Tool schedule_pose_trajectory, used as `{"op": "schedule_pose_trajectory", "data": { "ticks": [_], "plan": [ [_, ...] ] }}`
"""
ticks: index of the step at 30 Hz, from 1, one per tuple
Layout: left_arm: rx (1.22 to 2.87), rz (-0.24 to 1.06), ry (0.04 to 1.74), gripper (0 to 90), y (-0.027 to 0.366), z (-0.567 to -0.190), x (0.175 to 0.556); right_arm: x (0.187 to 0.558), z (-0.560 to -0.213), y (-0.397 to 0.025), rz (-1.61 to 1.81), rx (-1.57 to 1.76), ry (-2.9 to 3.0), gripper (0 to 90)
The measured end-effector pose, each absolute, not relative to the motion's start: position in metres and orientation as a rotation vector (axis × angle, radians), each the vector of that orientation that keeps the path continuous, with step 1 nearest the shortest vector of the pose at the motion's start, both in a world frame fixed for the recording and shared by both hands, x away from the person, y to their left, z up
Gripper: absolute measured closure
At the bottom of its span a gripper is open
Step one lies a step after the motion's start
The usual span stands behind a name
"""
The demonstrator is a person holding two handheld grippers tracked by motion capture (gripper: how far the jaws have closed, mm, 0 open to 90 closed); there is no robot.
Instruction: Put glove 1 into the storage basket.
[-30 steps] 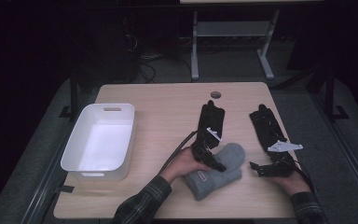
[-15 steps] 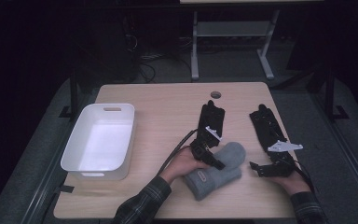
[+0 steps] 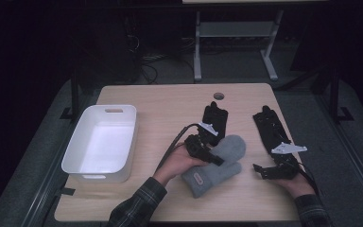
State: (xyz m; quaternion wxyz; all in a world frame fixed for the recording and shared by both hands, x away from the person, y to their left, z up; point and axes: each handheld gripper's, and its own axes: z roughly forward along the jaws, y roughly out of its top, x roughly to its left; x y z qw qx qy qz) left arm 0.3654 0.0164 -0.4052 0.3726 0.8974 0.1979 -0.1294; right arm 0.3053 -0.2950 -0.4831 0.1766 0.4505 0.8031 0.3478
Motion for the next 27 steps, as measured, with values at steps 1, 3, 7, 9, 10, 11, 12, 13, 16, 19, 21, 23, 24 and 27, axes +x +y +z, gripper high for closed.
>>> {"op": "schedule_pose_trajectory", "data": {
  "ticks": [1,3,7,9,10,11,12,13,16,19,21,23,24,27],
  "plan": [
    [2.297,-0.323,0.509,70.7,0.020,-0.402,0.366,0.305,-0.483,-0.295,0.985,1.276,2.274,10.4],
    [2.284,-0.308,0.518,70.7,0.027,-0.395,0.367,0.305,-0.483,-0.295,0.985,1.276,2.274,10.4],
    [2.274,-0.266,0.543,70.7,0.040,-0.383,0.369,0.305,-0.483,-0.295,0.985,1.276,2.273,10.4],
    [2.273,-0.248,0.553,70.7,0.047,-0.377,0.370,0.305,-0.483,-0.295,0.985,1.275,2.273,10.3],
    [2.265,-0.238,0.563,70.7,0.051,-0.374,0.370,0.305,-0.483,-0.295,0.985,1.276,2.273,10.4],
    [2.258,-0.232,0.573,70.7,0.055,-0.371,0.371,0.305,-0.483,-0.295,0.985,1.276,2.273,10.4],
    [2.249,-0.221,0.583,70.6,0.058,-0.368,0.371,0.305,-0.483,-0.295,0.985,1.276,2.273,10.4],
    [2.247,-0.210,0.586,70.7,0.062,-0.365,0.372,0.305,-0.483,-0.295,0.985,1.276,2.273,10.4],
    [2.239,-0.176,0.605,70.7,0.075,-0.355,0.374,0.305,-0.483,-0.295,0.985,1.276,2.273,10.4],
    [2.225,-0.146,0.617,70.7,0.089,-0.343,0.377,0.305,-0.483,-0.295,0.986,1.277,2.273,10.4],
    [2.224,-0.123,0.622,70.7,0.098,-0.334,0.377,0.305,-0.483,-0.295,0.986,1.276,2.273,10.4],
    [2.216,-0.095,0.635,70.7,0.107,-0.325,0.377,0.305,-0.483,-0.295,0.986,1.277,2.273,10.4],
    [2.213,-0.084,0.637,70.7,0.113,-0.321,0.378,0.305,-0.483,-0.295,0.986,1.277,2.273,10.4],
    [2.190,-0.051,0.664,70.7,0.128,-0.308,0.379,0.305,-0.483,-0.295,0.986,1.278,2.272,10.4]
  ]
}}
